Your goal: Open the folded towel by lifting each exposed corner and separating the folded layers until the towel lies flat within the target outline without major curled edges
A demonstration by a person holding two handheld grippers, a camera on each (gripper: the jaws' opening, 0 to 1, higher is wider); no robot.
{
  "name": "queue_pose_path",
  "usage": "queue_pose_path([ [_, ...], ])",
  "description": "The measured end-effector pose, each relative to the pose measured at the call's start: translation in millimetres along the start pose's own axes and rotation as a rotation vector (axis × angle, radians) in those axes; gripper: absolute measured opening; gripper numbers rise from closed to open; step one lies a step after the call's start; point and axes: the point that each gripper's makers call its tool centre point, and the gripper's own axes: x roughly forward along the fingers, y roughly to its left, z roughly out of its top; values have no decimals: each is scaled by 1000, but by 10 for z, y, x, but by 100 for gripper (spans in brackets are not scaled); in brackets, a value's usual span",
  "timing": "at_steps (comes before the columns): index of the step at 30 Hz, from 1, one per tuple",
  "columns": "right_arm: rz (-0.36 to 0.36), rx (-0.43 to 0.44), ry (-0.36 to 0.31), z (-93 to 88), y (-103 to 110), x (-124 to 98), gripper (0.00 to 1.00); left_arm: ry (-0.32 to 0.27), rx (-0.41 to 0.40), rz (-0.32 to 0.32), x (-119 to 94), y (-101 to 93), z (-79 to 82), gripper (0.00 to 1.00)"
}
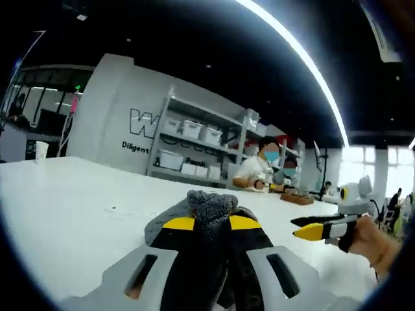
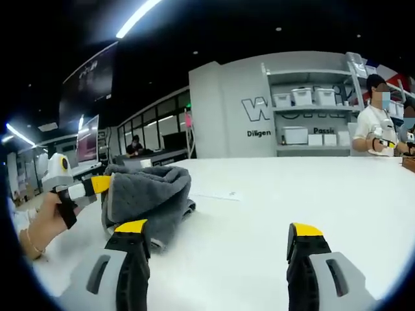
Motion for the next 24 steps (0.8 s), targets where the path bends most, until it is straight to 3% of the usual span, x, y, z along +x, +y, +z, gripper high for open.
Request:
queue_pose_path([
  [4,2,-5,6,-18,17,4,86,-60,-81,86,-110,244,65,15],
  [9,6,-8,18,-39,21,27,86,-79,-187,190,-232,520,2,15],
  [16,11,-18,33,-40,1,74,86,-47,-206,339,-417,838,-118,15],
  [24,10,-23,45,-59,-11,89,86,-14,-211,402,-508,978,-194,16],
])
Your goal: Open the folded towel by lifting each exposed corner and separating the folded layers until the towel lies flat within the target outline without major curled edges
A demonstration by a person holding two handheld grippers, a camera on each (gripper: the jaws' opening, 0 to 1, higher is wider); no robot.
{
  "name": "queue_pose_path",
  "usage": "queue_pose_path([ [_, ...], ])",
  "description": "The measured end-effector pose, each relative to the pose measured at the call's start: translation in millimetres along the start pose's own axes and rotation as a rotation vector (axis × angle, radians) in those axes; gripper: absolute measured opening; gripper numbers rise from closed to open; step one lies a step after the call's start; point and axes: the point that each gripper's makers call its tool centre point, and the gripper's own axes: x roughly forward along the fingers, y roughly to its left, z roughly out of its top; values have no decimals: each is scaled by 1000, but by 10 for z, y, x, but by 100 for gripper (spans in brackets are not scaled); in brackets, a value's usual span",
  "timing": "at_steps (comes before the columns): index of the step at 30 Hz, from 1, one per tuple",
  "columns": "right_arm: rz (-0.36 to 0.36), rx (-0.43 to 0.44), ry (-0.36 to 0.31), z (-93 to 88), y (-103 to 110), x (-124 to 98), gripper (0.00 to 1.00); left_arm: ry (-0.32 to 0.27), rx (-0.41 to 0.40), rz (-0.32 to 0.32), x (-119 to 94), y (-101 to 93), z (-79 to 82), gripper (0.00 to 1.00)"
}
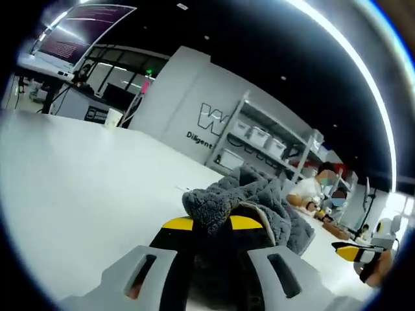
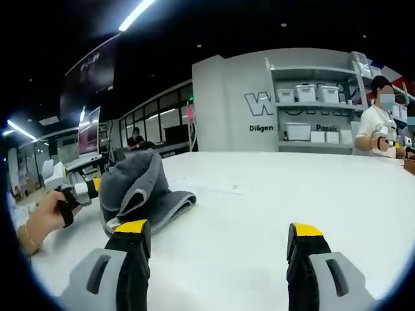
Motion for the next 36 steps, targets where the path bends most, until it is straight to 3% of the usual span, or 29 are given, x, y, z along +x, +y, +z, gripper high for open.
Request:
queue_pose_path([
  [6,2,-1,10,-17,-9,17,86,29,-14,79,-54,230,-45,19],
  [21,8,-3,21,-9,-61,84,86,81,-36,156,-191,456,-141,27],
  [24,8,-4,23,-6,-73,95,86,91,-13,173,-246,479,-117,37],
  [28,7,-2,25,-8,-80,102,86,67,90,195,-353,485,41,51],
  [32,8,-5,33,-21,-73,106,86,89,169,178,-454,393,82,69],
  [36,7,-9,37,-29,-68,104,86,72,235,143,-554,270,165,79],
])
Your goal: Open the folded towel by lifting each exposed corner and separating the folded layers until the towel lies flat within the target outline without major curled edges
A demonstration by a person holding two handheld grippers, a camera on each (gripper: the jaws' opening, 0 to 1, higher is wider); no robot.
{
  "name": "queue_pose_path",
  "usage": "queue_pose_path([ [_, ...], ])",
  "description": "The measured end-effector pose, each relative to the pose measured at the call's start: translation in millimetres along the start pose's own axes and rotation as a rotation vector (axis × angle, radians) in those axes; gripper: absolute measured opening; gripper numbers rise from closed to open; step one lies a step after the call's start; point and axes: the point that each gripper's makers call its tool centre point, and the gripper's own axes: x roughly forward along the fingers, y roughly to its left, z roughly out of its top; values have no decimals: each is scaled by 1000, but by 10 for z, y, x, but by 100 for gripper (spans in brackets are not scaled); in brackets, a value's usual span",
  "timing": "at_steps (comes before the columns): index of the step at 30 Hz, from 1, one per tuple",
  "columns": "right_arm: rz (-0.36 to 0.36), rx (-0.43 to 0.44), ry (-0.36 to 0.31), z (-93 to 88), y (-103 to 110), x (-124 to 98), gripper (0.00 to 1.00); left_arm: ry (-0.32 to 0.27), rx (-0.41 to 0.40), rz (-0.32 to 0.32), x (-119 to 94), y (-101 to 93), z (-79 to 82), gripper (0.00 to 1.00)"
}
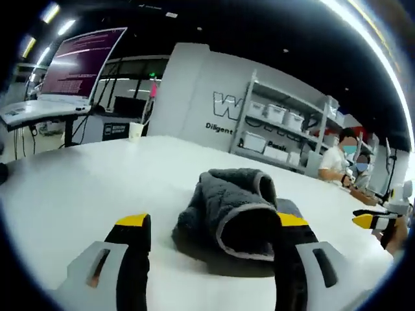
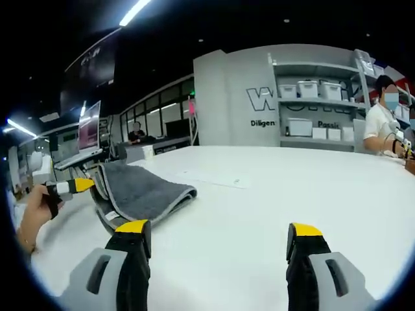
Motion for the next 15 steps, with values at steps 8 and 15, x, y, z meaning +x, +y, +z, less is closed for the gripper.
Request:
queue_pose_path([
  [8,0,-13,14,-29,30,8,86,-22,-16,-111,-17,-190,252,94],
  [15,4,-24,20,-40,61,10,87,0,3,-169,126,-256,425,99],
])
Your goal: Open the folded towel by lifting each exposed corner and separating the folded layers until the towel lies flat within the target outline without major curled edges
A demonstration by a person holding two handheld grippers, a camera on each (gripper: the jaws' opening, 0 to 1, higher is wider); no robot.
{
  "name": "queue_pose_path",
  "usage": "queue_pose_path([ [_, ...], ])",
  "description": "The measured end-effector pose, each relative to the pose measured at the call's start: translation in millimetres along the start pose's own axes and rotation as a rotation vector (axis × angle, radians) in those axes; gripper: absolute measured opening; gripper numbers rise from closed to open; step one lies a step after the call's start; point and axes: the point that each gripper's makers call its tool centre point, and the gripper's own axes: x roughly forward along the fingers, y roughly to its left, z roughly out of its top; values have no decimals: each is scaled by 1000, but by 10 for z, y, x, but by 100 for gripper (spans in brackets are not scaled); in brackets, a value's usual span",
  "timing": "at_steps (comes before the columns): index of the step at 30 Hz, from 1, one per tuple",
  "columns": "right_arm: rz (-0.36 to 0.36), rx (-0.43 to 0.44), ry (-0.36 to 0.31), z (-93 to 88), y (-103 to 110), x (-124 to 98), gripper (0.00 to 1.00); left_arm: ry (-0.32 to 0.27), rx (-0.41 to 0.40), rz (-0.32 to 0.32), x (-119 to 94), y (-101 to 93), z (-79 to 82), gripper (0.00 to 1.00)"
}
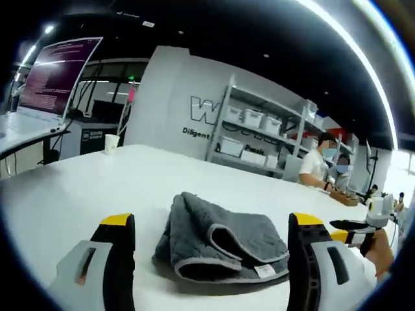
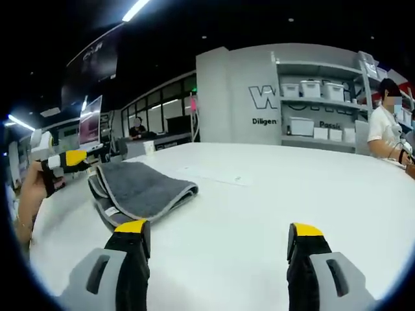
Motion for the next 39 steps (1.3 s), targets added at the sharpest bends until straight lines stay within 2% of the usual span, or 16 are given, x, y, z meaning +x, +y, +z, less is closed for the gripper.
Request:
queue_pose_path([
  [2,2,-6,2,10,19,-3,87,30,2,-37,76,-6,29,100],
  [4,4,-18,4,21,40,-4,88,37,16,-44,120,15,62,100],
  [8,9,-39,5,39,78,1,89,54,96,-70,195,55,119,100],
  [10,9,-47,14,38,98,9,89,73,112,-107,250,44,118,100],
  [13,23,-78,23,43,174,12,90,97,175,-205,335,-32,95,99],
  [16,30,-105,36,28,214,26,92,127,223,-257,357,-62,25,97],
  [20,38,-127,56,-11,232,39,92,147,226,-341,317,-120,-95,95],
  [24,34,-126,46,30,223,-3,91,172,229,-358,264,-80,-188,94],
  [26,45,-119,27,73,249,-23,92,186,217,-374,232,-56,-210,94],
  [29,63,-110,22,78,288,-19,99,186,166,-392,188,-1,-190,94],
  [34,59,-109,56,-32,274,20,99,184,52,-423,163,79,-162,93],
  [37,58,-96,75,-66,274,24,99,193,23,-429,175,139,-166,93],
  [39,79,-107,75,-50,357,30,99,191,13,-417,186,178,-154,93],
])
